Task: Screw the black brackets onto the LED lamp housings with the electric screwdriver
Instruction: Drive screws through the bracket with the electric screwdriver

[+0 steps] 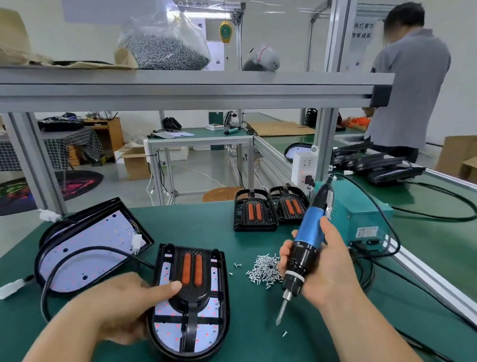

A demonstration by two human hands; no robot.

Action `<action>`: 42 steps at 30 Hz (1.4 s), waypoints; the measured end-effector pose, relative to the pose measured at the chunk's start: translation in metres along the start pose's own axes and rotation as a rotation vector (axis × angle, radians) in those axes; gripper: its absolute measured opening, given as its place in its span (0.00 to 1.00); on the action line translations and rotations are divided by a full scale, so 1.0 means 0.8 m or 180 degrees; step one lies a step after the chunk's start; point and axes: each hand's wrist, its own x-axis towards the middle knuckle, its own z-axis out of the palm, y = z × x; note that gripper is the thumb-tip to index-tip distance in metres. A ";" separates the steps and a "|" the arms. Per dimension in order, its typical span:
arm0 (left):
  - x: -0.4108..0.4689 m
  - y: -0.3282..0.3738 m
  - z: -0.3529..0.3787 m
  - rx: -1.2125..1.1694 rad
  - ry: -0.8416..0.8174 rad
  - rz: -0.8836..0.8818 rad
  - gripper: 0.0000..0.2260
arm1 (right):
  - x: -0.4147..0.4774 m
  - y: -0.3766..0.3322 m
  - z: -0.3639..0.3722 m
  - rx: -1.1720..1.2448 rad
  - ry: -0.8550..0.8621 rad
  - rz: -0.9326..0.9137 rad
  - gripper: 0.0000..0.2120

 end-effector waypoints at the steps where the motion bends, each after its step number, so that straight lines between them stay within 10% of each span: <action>1: -0.004 0.003 -0.007 0.0623 0.0385 0.0143 0.24 | 0.000 -0.001 0.000 0.0029 -0.0026 -0.0020 0.24; 5: -0.040 0.045 0.023 0.1342 0.1857 0.1367 0.10 | -0.002 -0.004 0.001 0.0093 -0.0186 -0.0189 0.21; 8: -0.057 0.075 0.101 0.1679 0.1026 0.2094 0.07 | -0.003 -0.009 -0.002 0.0164 -0.0290 -0.0331 0.20; 12: -0.050 0.081 0.182 0.2306 0.0191 0.1773 0.16 | 0.001 -0.015 -0.007 0.0250 -0.0216 -0.0627 0.25; 29: -0.075 0.061 0.239 0.2346 0.0838 0.2592 0.18 | 0.004 -0.029 -0.017 0.0211 -0.0668 -0.1209 0.13; 34: -0.050 0.053 0.243 0.2449 -0.0303 0.2423 0.20 | 0.000 -0.036 -0.017 0.0230 -0.0673 -0.1269 0.15; 42: 0.007 0.072 0.224 0.2242 0.0580 0.1863 0.26 | -0.006 -0.037 -0.015 0.0798 -0.0586 -0.1293 0.25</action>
